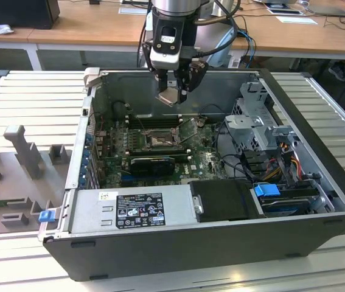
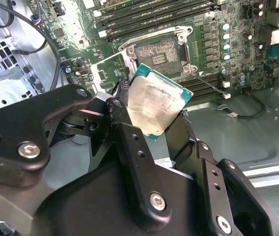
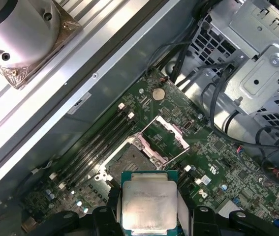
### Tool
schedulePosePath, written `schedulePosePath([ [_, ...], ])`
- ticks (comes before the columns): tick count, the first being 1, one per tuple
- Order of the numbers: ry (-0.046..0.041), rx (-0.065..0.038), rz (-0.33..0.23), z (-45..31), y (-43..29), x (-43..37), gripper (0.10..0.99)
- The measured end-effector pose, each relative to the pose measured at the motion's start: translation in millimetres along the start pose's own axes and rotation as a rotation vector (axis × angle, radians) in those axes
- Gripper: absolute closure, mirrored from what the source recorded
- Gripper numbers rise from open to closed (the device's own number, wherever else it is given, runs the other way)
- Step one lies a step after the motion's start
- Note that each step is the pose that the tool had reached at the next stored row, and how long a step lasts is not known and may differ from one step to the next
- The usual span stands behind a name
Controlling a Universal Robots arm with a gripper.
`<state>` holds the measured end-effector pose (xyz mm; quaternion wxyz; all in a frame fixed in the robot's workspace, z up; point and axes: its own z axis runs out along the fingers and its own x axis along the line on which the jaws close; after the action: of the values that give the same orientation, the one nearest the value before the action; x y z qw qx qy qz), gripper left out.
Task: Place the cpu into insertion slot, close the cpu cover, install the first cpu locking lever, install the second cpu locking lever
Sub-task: 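Place the cpu into insertion slot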
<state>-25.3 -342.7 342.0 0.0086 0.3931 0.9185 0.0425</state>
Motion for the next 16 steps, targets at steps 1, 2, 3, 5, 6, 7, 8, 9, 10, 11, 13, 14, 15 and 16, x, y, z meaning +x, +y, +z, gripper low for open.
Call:
schedulePosePath([
  [1,-0.0004,0.000,0.005,0.0,0.0,0.0,0.545],
  [2,-0.0010,0.000,0.011,0.0,0.0,0.0,0.545],
  [3,-0.0014,0.000,0.016,0.0,0.0,0.0,0.545],
  [5,-0.0022,0.000,0.025,0.0,0.0,0.0,0.545],
  [6,-0.0027,0.000,0.031,0.0,0.0,0.0,0.545],
  [7,-0.0033,-0.001,0.038,0.0,0.0,0.0,0.545],
  [8,-0.0039,-0.001,0.045,0.0,0.0,0.0,0.545],
  [9,-0.0045,-0.001,0.052,0.1,0.0,0.0,0.545],
  [10,-0.0051,-0.001,0.059,0.1,0.0,0.0,0.545],
  [11,-0.0055,-0.001,0.064,0.1,0.0,0.0,0.545],
  [13,-0.0066,-0.001,0.077,0.3,0.0,0.0,0.545],
  [14,-0.0075,-0.001,0.087,0.4,0.0,0.0,0.545],
  [15,-0.0080,-0.002,0.094,0.4,0.0,0.0,0.545],
  [16,-0.0087,-0.002,0.102,0.5,0.0,0.0,0.545],
])
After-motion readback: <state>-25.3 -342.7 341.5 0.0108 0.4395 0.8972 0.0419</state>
